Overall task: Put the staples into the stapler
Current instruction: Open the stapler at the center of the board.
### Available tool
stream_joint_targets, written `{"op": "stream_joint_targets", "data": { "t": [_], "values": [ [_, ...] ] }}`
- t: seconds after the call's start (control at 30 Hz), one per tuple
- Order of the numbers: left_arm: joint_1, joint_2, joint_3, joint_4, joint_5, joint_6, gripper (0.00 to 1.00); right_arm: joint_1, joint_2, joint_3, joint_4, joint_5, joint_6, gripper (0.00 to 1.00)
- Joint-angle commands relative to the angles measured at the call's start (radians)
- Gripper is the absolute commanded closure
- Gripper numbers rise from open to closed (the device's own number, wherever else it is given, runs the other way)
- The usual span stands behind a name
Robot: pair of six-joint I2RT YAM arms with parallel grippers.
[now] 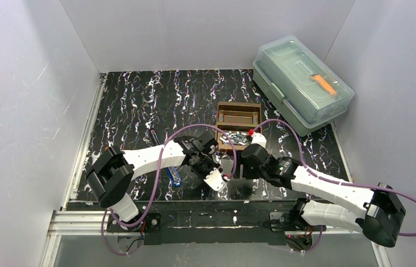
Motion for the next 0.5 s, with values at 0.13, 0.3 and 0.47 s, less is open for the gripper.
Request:
{"op": "stream_joint_targets", "data": {
  "t": [0.13, 0.3, 0.47],
  "values": [
    [-0.007, -0.020, 0.058, 0.004, -0.042, -0.121, 0.95, -0.083, 0.003, -0.040, 0.131, -0.158, -0.008, 0.21],
    [-0.007, -0.101, 0.088, 0.017, -0.055, -0.286, 1.00, -0.141, -0.030, -0.075, 0.286, -0.349, -0.040, 0.21],
    [-0.002, -0.203, 0.098, 0.032, -0.062, -0.431, 1.00, -0.173, -0.037, -0.085, 0.424, -0.528, -0.053, 0.23]
  ]
}}
